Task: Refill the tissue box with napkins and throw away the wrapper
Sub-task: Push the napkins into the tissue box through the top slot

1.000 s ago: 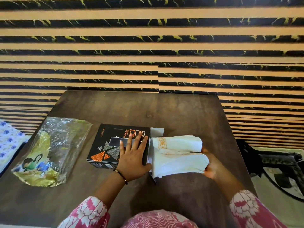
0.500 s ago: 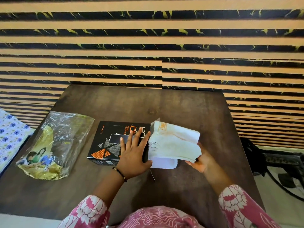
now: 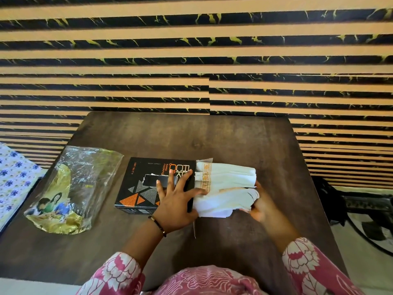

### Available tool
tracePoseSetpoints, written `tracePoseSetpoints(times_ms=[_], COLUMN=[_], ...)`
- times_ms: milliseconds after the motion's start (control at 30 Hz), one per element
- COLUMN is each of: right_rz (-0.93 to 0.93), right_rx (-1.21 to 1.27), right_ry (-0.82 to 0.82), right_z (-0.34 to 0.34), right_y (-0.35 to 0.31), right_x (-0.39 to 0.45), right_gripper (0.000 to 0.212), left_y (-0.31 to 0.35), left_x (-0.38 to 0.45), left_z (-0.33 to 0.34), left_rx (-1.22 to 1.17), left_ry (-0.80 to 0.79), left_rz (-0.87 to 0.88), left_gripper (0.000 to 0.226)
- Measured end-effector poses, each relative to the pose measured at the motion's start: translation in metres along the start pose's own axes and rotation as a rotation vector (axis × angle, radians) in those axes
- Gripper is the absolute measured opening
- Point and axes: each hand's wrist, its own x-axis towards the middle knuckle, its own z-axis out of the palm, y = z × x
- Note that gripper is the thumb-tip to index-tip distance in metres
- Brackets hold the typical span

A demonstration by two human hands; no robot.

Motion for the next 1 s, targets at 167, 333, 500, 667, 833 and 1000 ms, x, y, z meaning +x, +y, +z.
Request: tracePoseSetpoints(times_ms=[167, 333, 500, 667, 833, 1000], right_rz=[0.17, 0.031, -0.195, 0.097, 0.089, 0.01], right_rx=[0.165, 0.037, -0.323, -0.507, -0.469, -0.567], right_ry=[0.101, 0.087, -0.018, 0.001, 0.08, 0.018], right_z=[0.012, 0.018, 0.002, -0.002, 0.004, 0.006], right_y=[-0.003, 0.025, 0.041, 0.015, 0.007, 0.007], right_x=[0.0, -0.005, -0.012, -0.008, -0.002, -0.007], right_gripper=[0.023, 0.022, 0.046, 0.043, 0.042, 0.04], left_y=[0.0, -0.001, -0.003, -0.006, -0.003, -0.001], left_x=[0.002, 0.001, -0.002, 0.001, -0.002, 0.0], left_z=[0.001, 0.001, 0.003, 0.006, 0.005, 0.004], left_rx=[-0.004, -0.045, -0.026, 0.029, 0.034, 0.057], left_ry=[0.042, 0.057, 0.092, 0.061, 0.061, 0.028], left_rz=[-0.024, -0.02, 0.002, 0.033, 0.03, -0.013], left_gripper=[0.08, 0.079, 0.063, 0.054, 0.047, 0.08])
